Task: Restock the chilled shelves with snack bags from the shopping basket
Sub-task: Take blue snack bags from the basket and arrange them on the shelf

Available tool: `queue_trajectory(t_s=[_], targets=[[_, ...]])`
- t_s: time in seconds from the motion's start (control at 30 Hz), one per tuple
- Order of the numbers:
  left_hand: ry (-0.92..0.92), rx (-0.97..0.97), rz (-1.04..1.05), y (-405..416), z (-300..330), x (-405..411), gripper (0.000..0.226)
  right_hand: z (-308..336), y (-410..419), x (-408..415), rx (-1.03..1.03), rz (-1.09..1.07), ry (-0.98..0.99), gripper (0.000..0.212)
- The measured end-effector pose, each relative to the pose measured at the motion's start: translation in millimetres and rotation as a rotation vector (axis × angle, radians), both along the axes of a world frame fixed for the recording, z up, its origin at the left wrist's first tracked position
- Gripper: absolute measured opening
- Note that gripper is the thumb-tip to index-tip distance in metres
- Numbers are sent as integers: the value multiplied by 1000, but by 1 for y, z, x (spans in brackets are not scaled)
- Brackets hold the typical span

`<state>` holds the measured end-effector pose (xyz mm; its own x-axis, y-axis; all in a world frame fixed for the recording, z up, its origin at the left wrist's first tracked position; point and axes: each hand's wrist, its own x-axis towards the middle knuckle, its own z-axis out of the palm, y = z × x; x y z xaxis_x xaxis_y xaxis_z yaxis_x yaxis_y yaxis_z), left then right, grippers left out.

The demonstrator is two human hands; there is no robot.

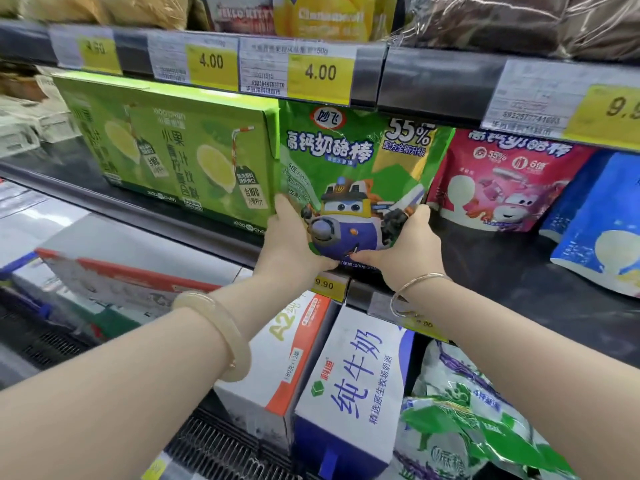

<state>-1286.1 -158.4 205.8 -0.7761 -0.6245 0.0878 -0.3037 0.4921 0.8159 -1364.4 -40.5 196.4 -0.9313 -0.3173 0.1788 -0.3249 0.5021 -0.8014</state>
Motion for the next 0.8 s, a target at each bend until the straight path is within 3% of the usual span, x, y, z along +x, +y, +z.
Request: queue_trajectory(t_s=[0.17, 0.47, 0.63, 0.7, 0.8], targets=[[11, -18, 30, 2, -6, 4, 107, -6, 9, 1, -1, 79, -18, 71], [73, 21, -24, 1, -5, 22, 96, -1, 23, 7, -67, 12, -35, 67], [79, -48, -30, 0, -1, 48, 68, 11, 43, 29, -121, -80, 31, 61], [35, -49, -88, 5, -6, 62, 48, 11, 56, 43, -136, -143, 78, 53], [-37, -11, -199, 15, -18, 80, 39, 2, 74, 71, -161, -206, 114, 43]])
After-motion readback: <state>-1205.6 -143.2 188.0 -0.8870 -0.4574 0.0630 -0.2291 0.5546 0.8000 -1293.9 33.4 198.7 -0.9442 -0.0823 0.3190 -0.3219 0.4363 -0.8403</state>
